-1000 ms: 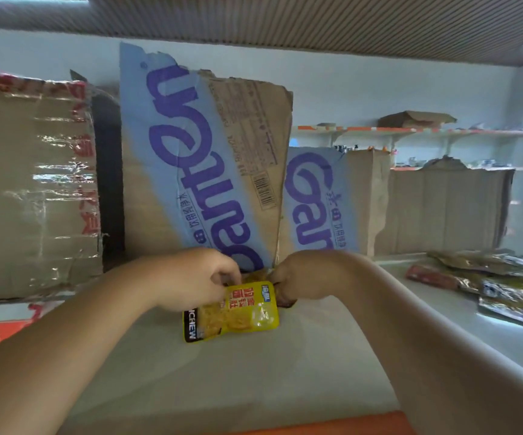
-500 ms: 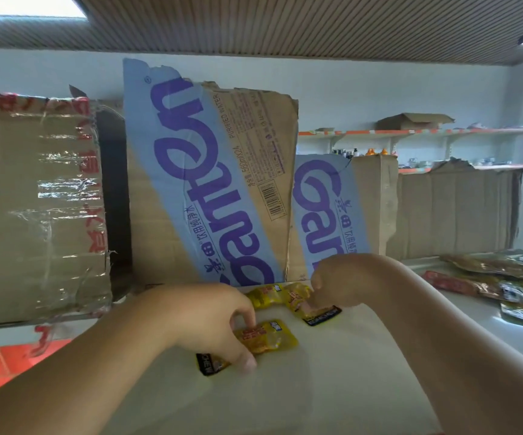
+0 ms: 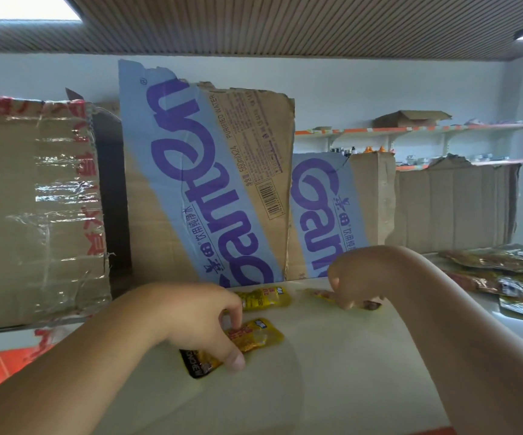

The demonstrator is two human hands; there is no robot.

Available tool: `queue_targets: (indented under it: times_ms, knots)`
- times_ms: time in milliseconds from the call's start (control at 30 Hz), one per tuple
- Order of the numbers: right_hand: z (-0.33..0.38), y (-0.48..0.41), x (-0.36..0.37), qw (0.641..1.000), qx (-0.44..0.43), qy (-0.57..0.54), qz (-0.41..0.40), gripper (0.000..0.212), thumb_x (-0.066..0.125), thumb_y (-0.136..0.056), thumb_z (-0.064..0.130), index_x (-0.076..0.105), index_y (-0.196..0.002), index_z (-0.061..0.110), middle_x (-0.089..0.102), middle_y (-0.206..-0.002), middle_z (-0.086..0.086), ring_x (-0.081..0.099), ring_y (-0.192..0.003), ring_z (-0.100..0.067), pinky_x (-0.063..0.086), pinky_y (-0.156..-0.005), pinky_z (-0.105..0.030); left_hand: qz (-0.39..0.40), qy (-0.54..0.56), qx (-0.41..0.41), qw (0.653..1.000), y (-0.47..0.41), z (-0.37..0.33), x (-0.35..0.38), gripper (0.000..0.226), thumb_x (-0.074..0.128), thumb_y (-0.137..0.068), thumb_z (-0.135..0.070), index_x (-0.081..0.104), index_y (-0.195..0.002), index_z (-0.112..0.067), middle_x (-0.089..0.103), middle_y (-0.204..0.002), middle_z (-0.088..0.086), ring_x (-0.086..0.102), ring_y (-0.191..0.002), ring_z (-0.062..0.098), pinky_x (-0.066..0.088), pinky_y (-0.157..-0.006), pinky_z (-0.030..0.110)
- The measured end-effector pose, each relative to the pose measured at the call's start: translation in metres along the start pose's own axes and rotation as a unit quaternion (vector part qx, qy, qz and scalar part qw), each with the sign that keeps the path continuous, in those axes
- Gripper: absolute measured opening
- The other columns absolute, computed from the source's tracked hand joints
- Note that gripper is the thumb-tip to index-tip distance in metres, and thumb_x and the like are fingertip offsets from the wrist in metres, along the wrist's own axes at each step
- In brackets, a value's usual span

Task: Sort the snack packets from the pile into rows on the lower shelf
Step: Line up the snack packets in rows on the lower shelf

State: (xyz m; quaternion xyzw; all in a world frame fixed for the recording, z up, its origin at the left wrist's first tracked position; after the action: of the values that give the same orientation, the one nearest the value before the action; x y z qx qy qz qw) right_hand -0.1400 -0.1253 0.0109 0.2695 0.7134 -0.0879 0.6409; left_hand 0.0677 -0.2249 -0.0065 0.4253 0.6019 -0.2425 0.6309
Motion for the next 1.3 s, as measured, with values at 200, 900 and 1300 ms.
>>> queue_targets:
  times_ms: [200, 900, 1300]
  knots:
    - [-0.014, -0.005, -0.019, 0.991, 0.024, -0.081, -0.101, 0.01, 0.053, -0.099, 0.02, 0.061, -0.094, 0.017, 0.062, -0.085, -0.002, 0.072, -0.085, -0.023, 0.055, -0.064, -0.029, 0.009, 0.0, -0.002, 1.0, 0.001, 0.002, -0.001, 0.056, 0.08, -0.068, -0.073, 0.059, -0.114, -0.049, 0.056, -0.109, -0.02, 0.059, -0.1, 0.005, 0.054, -0.091, 0.031]
    - [0.029, -0.005, 0.001, 0.999, -0.031, -0.032, -0.025, 0.04, 0.072, -0.091, 0.04, 0.062, -0.122, 0.017, 0.067, -0.111, -0.002, 0.06, -0.09, -0.019, 0.042, -0.062, -0.023, -0.02, -0.01, 0.001, 1.0, -0.002, -0.001, -0.003, 0.052, 0.083, -0.069, -0.067, 0.059, -0.109, -0.045, 0.055, -0.108, -0.019, 0.058, -0.098, 0.006, 0.055, -0.089, 0.033]
    - [0.037, -0.019, 0.0, 0.994, -0.052, -0.032, -0.087, 0.029, 0.065, -0.092, 0.047, 0.053, -0.089, 0.021, 0.055, -0.082, 0.005, 0.05, -0.072, -0.012, 0.034, -0.056, -0.025, -0.015, -0.01, 0.0, 1.0, -0.001, -0.001, -0.002, 0.052, 0.083, -0.068, -0.069, 0.059, -0.108, -0.047, 0.056, -0.108, -0.019, 0.059, -0.097, 0.006, 0.056, -0.088, 0.034]
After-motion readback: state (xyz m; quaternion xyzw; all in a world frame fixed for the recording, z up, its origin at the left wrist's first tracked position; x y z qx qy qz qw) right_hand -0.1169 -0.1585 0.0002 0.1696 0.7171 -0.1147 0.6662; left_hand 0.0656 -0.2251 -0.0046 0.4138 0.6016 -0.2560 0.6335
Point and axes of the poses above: each hand's wrist, its own y-axis away from the middle knuckle, its own x-axis out of the palm, z = x × y, the point moved 9 cm from there along -y, towards the middle knuckle
